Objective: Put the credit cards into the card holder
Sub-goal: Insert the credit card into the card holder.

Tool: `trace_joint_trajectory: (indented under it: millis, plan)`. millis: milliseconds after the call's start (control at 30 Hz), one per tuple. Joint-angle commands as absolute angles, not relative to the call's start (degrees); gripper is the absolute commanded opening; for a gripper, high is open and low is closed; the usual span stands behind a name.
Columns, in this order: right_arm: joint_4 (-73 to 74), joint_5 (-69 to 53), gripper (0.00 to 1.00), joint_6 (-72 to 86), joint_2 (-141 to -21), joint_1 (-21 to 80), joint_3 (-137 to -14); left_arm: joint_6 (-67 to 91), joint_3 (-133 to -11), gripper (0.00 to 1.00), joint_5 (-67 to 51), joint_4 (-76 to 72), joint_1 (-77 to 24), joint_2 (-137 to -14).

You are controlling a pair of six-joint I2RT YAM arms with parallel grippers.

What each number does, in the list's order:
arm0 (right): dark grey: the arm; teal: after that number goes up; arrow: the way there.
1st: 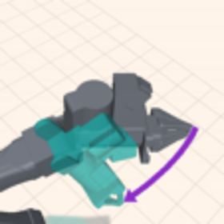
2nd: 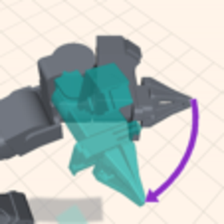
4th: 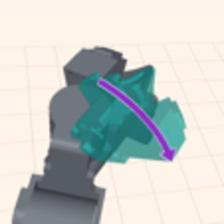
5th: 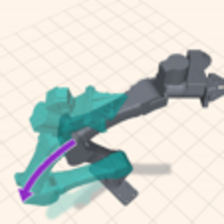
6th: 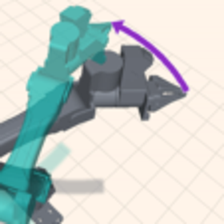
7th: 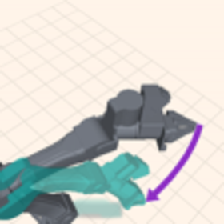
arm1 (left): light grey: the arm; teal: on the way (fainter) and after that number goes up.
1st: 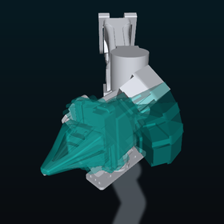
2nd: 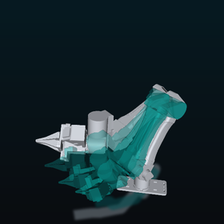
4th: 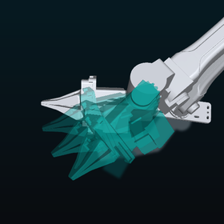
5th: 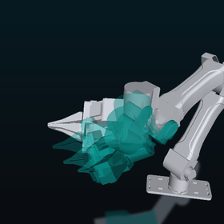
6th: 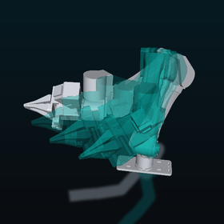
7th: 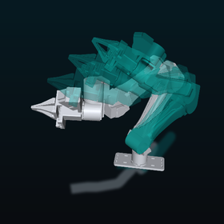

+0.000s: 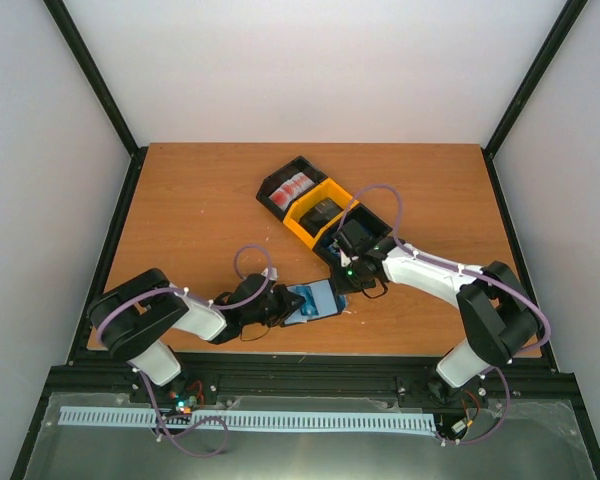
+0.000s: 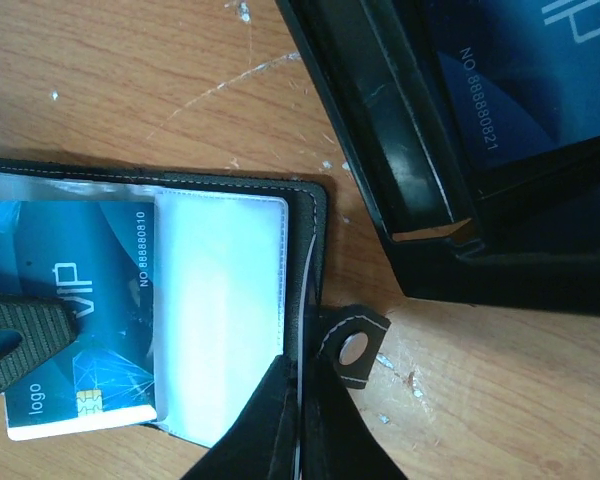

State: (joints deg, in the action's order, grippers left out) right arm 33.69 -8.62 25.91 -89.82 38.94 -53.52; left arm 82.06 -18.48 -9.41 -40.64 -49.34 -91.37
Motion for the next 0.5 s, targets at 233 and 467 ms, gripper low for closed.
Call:
trace_joint_trajectory:
  millis: [233,467]
  plan:
    - [33.77,-11.63,0.03,25.57,-89.25,39.42,-52.88,82.19,-19.82,0.06,-11.54,-47.07,-50.10,-96.01]
    - [33.32,-12.25,0.03,26.01,-89.25,39.39,-52.64,80.95,-21.80,0.10,-14.12,-43.43,-50.18,-96.90]
